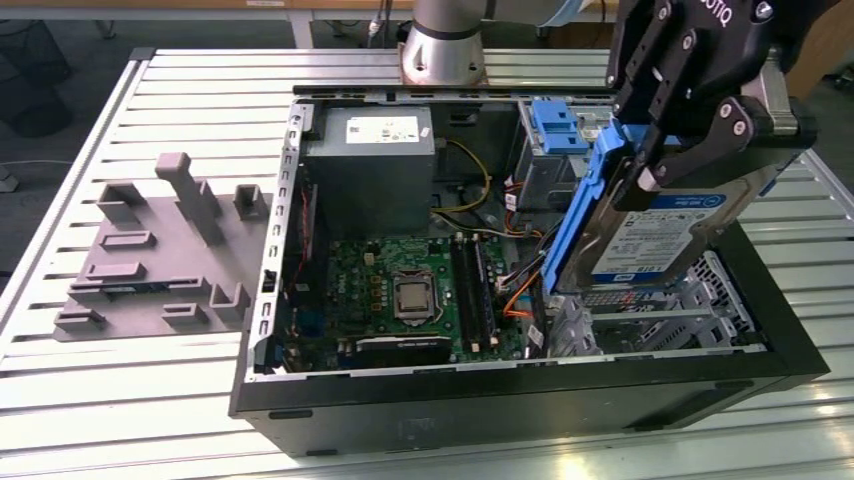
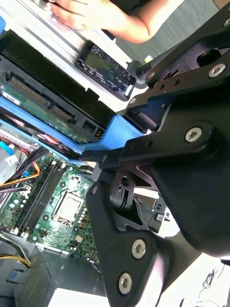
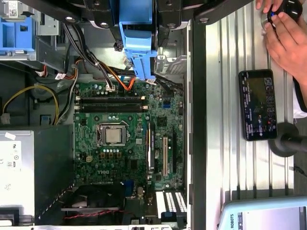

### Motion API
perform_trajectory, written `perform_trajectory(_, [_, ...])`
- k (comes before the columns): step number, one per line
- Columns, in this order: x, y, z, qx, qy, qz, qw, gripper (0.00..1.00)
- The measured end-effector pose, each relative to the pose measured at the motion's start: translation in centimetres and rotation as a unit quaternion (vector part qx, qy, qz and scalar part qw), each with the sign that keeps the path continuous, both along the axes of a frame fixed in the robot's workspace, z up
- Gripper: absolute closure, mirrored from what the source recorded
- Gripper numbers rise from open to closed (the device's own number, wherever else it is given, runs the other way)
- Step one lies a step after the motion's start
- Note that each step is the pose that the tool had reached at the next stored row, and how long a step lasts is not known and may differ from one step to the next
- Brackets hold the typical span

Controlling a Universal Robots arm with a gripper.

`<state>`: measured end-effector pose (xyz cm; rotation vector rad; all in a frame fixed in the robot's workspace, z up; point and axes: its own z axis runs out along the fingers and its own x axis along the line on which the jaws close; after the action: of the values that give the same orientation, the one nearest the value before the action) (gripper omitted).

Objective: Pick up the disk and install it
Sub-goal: 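Insert the disk into the insertion slot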

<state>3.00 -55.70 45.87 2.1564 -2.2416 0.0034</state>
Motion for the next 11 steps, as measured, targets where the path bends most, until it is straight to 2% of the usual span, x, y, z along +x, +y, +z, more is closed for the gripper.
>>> perform_trajectory(3, [0.08,-0.01,-0.02,0.0001,0.0000,0.000,1.0000,0.64])
perform_trajectory(11, [1.83,-0.06,-0.28,0.0001,0.0000,0.000,1.0000,0.64])
